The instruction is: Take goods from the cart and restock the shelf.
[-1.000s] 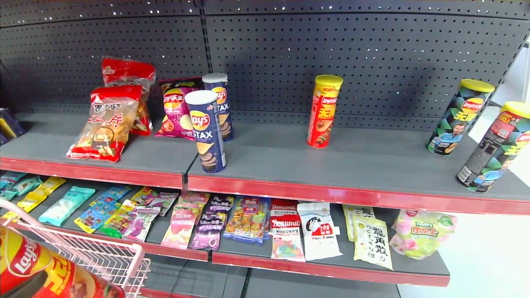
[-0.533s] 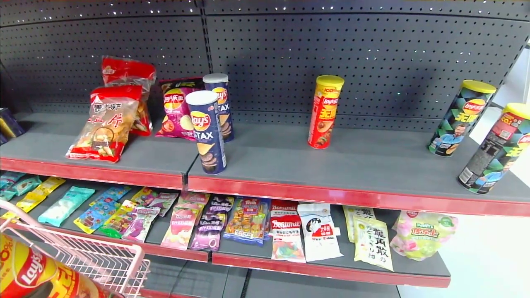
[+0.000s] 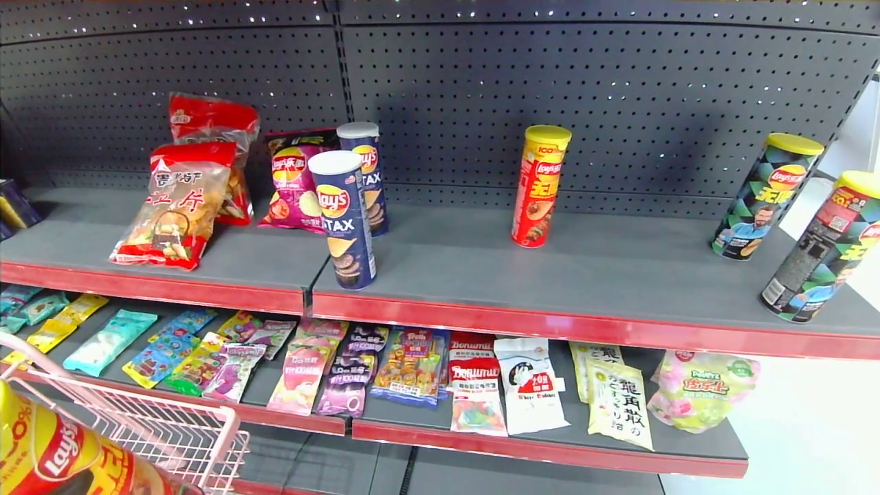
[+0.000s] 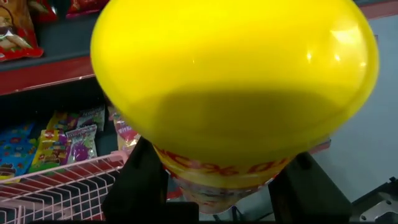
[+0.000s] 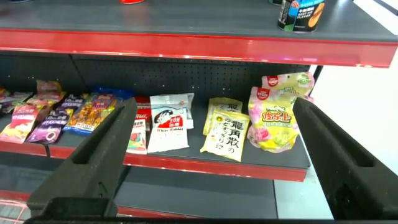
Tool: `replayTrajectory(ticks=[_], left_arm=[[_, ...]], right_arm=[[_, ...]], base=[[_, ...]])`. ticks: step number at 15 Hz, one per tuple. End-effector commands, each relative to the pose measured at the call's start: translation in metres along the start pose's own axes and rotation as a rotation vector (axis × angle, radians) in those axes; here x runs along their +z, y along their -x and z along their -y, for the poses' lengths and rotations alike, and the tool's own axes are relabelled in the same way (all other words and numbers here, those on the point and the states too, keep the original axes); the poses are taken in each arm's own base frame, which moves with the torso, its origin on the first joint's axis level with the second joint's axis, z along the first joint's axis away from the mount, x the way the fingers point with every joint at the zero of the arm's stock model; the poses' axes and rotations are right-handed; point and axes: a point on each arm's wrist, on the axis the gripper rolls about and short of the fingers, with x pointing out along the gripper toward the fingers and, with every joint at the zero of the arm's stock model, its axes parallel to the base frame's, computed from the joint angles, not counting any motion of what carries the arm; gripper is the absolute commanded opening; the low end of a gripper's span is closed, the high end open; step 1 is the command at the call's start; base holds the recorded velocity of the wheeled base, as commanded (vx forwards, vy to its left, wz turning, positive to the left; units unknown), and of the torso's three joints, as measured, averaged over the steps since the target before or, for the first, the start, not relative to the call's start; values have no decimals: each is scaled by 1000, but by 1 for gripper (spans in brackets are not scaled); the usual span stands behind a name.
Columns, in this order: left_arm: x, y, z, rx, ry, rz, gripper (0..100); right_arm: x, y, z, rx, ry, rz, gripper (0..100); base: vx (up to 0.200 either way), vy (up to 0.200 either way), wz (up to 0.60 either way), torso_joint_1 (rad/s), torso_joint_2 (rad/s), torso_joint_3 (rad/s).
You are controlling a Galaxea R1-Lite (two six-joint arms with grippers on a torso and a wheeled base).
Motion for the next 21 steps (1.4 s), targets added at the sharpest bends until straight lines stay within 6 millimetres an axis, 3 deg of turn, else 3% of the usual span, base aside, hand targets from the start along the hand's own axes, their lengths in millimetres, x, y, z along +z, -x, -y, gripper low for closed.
replayTrajectory(ticks=[1, 8, 14, 15, 16, 17, 18, 19, 20, 21], left_arm=[[-1, -2, 0, -3, 3, -16, 0], [0, -1, 0, -7, -21, -6, 0], [-7, 9, 4, -30, -33, 36, 0], [-8, 8, 4, -31, -31, 31, 0], [-8, 8, 3, -29, -31, 28, 0], [-8, 6, 3, -29, -24, 19, 0], [-8, 5, 3, -31, -21, 17, 0], [-6, 4, 2, -32, -21, 15, 0], [-3, 2, 2, -28, -20, 12, 0], [-4, 3, 2, -27, -20, 12, 0]], right_arm=[[0, 0, 0, 0, 0, -1, 100], [0, 0, 0, 2, 2, -1, 100], [1, -1, 0, 22, 5, -18, 100], [11, 1, -1, 70, 9, 23, 100], [62, 1, -3, 108, 1, 53, 100], [115, -13, -3, 102, -57, 50, 100], [136, -19, -3, 120, -81, 54, 100], [167, -37, -5, 171, -59, 43, 100], [189, -71, -11, 309, 50, -7, 100], [202, -100, -16, 350, 68, -48, 100]], base=[[0, 0, 0, 0, 0, 0], [171, 0, 0, 1, -1, 3], [0, 0, 0, 0, 0, 0], [0, 0, 0, 0, 0, 0], [0, 0, 0, 0, 0, 0], [0, 0, 0, 0, 0, 0], [0, 0, 0, 0, 0, 0], [0, 0, 0, 0, 0, 0], [0, 0, 0, 0, 0, 0], [0, 0, 0, 0, 0, 0]])
